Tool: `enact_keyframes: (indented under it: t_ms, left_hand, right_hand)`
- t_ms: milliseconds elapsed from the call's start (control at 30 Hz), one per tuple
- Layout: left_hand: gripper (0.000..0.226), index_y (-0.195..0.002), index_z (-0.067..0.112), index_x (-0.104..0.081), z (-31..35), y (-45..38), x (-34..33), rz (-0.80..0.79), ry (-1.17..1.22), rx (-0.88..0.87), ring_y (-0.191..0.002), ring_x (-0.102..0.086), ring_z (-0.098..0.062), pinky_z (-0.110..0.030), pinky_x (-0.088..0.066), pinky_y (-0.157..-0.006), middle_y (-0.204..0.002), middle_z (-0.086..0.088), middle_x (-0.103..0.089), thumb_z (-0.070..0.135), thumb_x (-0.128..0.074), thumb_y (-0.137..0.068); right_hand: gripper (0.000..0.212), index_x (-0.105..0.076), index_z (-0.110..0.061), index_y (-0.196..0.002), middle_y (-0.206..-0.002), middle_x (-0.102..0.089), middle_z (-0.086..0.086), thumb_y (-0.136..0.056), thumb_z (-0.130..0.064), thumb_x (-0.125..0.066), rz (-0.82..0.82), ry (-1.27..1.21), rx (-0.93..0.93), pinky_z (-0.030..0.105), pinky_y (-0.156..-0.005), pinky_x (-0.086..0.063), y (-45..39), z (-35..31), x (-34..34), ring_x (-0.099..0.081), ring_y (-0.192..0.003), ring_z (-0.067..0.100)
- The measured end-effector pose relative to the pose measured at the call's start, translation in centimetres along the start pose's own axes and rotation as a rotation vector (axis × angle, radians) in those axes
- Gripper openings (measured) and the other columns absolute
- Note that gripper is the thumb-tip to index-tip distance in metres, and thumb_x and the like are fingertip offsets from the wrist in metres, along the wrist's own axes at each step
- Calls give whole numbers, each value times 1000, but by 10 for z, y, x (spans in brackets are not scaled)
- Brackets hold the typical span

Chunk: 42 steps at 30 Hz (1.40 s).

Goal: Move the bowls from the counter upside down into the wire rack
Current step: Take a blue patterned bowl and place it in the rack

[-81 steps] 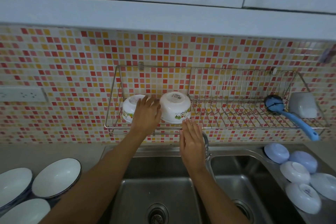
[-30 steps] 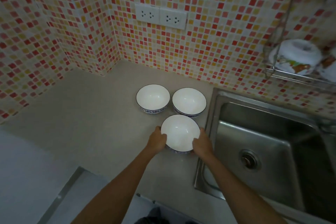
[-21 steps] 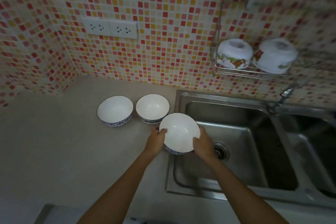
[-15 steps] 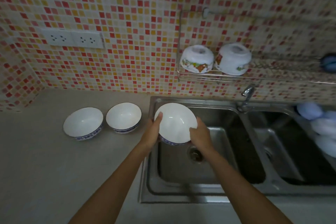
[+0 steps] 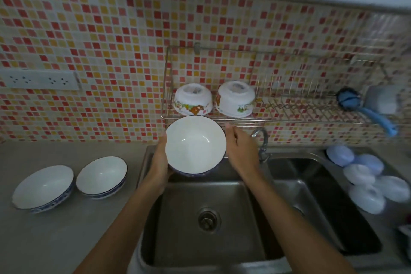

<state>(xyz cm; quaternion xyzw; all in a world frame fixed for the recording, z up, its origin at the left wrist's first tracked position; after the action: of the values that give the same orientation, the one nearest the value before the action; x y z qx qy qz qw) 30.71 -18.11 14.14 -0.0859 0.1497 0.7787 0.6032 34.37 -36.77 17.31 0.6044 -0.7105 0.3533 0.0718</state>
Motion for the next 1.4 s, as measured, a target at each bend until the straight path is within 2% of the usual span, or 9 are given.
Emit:
enact_keyframes:
  t_ms: [133, 367, 467, 667, 933, 1033, 1167, 1233, 1400]
  left_hand:
    - [28, -107, 32, -58, 29, -11, -13, 26, 0, -70, -90, -66, -20, -35, -53, -76, -106, 3, -67, 50, -43, -92]
    - [35, -116, 34, -50, 85, -31, -40, 71, -190, -300, -96, -64, -22, -32, -57, -73, -106, 5, -64, 52, -28, -96]
    - [34, -110, 37, -51, 101, -50, -47, 127, -261, -352, -96, -62, -19, -30, -57, -73, -109, 3, -61, 51, -22, -98]
    - [50, -133, 22, -35, 125, -82, -71, 197, -467, -412, -106, -52, -23, -32, -44, -75, -118, 0, -49, 54, -26, -96]
    - [45, -138, 38, -37, 144, -97, -93, 155, -687, -703, -125, -46, -23, -44, -47, -97, -146, 0, -41, 53, -36, -95]
    - [42, -136, 41, -39, 144, -102, -98, 145, -774, -813, -121, -45, -20, -30, -42, -96, -137, -5, -43, 48, -41, -95]
    - [48, -137, 36, -43, 140, -106, -106, 95, -956, -978, -104, -38, 9, 2, -31, -82, -129, -7, -39, 48, -50, -91]
    - [50, -138, 32, -44, 131, -109, -107, 75, -1058, -1021, -114, -38, -1, -4, -32, -91, -130, -10, -37, 43, -56, -90]
    - [55, -135, 31, -47, 106, -125, -100, 34, -1443, -1108, -123, -41, -37, -49, -40, -104, -133, -20, -43, 54, -53, -85]
  right_hand:
    - [28, -69, -8, -92, -85, -71, 4, -99, -25, -48, 157, 53, 188, 12, -68, -44, -39, -2, 22, -63, -73, 13]
    - [48, -49, -4, -136, -139, -52, 15, -100, -35, -42, 88, 318, 265, 49, -110, -33, -92, 42, -11, -46, -132, 34]
    - [50, -56, -2, -130, -132, -58, 15, -101, -37, -34, 158, 425, 385, 48, -110, -34, -85, 66, -18, -54, -126, 31]
    - [48, -59, -3, -126, -128, -61, 12, -101, -33, -32, 271, 443, 462, 43, -112, -29, -81, 78, -27, -54, -125, 25]
    - [39, -64, -3, -120, -122, -66, 13, -95, -27, -44, 342, 430, 485, 43, -109, -35, -82, 80, -30, -60, -119, 25]
    - [39, -64, -4, -121, -123, -65, 12, -95, -26, -45, 342, 424, 483, 41, -110, -34, -82, 80, -31, -59, -120, 23]
    - [38, -63, -5, -122, -125, -64, 11, -95, -25, -47, 351, 420, 467, 40, -111, -33, -82, 81, -32, -57, -122, 22]
    - [38, -63, -5, -122, -125, -64, 11, -95, -25, -47, 358, 423, 470, 40, -111, -35, -83, 82, -33, -57, -122, 22]
    - [38, -64, -5, -122, -124, -65, 10, -95, -26, -47, 373, 401, 477, 40, -111, -36, -82, 83, -37, -58, -121, 20]
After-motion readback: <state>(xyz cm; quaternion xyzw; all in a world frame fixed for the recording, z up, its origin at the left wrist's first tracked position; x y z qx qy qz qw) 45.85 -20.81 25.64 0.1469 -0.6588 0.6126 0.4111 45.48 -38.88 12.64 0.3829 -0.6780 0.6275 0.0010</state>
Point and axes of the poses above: each hand's wrist, its own y-axis away from the middle knuckle, its own x-axis out of the back of the hand, z = x × y, the point moved 2 cm from there along -y, towards the middle knuckle
